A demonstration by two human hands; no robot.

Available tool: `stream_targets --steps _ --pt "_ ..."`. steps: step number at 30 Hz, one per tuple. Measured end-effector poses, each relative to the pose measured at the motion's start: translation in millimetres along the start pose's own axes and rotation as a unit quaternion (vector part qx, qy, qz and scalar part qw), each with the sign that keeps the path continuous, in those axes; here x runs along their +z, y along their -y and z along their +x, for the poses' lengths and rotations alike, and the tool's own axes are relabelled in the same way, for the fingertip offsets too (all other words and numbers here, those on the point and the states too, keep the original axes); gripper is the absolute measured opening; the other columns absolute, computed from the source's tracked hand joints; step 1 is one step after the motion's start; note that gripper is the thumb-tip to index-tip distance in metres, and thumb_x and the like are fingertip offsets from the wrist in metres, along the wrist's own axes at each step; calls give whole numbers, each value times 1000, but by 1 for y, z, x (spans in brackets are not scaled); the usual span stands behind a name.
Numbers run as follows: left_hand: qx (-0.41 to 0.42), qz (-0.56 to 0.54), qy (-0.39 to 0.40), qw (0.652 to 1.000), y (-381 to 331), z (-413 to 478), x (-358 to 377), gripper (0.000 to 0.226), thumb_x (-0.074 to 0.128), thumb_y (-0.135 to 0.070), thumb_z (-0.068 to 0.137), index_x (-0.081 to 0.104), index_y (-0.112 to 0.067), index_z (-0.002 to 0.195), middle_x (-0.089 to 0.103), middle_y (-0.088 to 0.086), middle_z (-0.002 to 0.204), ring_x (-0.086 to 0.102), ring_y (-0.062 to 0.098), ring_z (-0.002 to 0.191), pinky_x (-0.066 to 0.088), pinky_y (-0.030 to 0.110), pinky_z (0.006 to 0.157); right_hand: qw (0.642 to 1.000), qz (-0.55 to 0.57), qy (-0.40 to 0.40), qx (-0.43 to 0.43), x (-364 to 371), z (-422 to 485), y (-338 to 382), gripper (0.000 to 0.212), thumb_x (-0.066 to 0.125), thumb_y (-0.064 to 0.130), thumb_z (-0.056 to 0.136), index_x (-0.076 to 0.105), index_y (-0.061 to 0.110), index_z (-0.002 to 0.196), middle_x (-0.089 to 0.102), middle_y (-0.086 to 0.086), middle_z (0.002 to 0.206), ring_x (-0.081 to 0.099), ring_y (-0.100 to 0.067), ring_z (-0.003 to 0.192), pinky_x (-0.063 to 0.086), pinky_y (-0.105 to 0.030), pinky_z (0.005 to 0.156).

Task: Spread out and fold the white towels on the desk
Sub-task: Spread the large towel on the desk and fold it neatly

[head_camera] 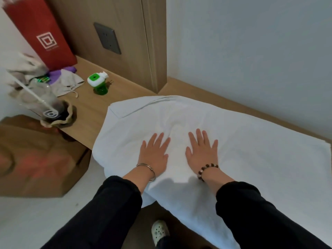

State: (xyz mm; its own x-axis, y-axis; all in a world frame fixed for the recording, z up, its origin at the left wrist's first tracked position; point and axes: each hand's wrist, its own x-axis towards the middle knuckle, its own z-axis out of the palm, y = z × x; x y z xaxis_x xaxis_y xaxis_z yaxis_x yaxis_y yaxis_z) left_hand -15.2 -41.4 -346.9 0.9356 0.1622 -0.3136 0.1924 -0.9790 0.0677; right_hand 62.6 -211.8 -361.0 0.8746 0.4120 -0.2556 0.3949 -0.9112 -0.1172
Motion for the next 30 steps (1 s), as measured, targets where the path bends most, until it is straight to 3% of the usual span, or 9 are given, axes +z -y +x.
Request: stream_targets --steps 10,13,14,16,19,22,25,27,30 --pt "87 6 25 996 -57 12 -3 63 28 -34 98 -8 -32 149 -16 -5 157 -14 19 144 0 48 115 997 -27 -3 70 0 -20 -52 59 16 44 94 2 32 151 -7 4 160 -9 -17 146 -1 -54 114" --pt "128 -35 43 990 -48 15 -11 63 33 -32 97 -2 -34 150 -11 -5 158 -10 17 145 1 44 116 995 -57 -14 85 -17 -11 -42 52 27 34 92 30 22 142 27 -8 151 20 -27 139 10 -55 113" --pt "142 -80 45 986 -39 14 -14 63 35 -30 97 1 -33 150 -7 -4 159 -5 16 145 2 41 117 994 -62 -36 87 -25 -6 -34 44 31 30 90 41 18 131 40 -9 138 33 -29 129 17 -54 112" --pt "142 -198 23 970 -18 9 -20 61 39 -24 98 8 -28 151 5 -1 159 7 16 145 6 31 117 992 -61 -79 74 -38 8 -15 33 36 23 89 50 14 117 49 -7 122 43 -28 114 24 -46 107" --pt "54 -251 -94 962 22 0 -28 55 42 -15 95 27 -21 147 23 2 155 19 18 142 13 28 114 992 -31 -125 0 -47 27 17 25 45 14 85 55 8 107 51 -10 113 45 -29 101 32 -37 93" --pt "-113 -250 -176 945 68 -1 -29 49 45 -8 91 44 -16 139 37 5 147 28 23 135 20 29 110 987 13 -142 -77 -53 44 53 24 52 10 82 59 6 105 53 -11 113 47 -30 99 35 -36 85" --pt "-285 -241 -129 919 102 0 -26 44 49 -24 93 41 -16 137 44 7 136 36 26 125 34 34 101 980 20 -125 -152 -56 61 78 22 47 10 86 58 9 105 51 -7 110 49 -27 97 39 -35 80" --pt "-340 -218 -88 911 110 3 -26 48 54 -38 90 43 -16 131 46 7 129 41 26 120 40 37 95 978 9 -102 -183 -59 73 89 30 46 10 87 52 11 117 48 -6 115 50 -27 101 41 -34 80" --pt "-368 -247 -41 896 116 14 -28 55 59 -46 87 44 -10 126 50 9 125 51 27 115 45 37 90 987 -18 -57 -152 -66 100 105 78 64 13 80 22 17 144 31 -6 136 43 -25 115 46 -33 81"
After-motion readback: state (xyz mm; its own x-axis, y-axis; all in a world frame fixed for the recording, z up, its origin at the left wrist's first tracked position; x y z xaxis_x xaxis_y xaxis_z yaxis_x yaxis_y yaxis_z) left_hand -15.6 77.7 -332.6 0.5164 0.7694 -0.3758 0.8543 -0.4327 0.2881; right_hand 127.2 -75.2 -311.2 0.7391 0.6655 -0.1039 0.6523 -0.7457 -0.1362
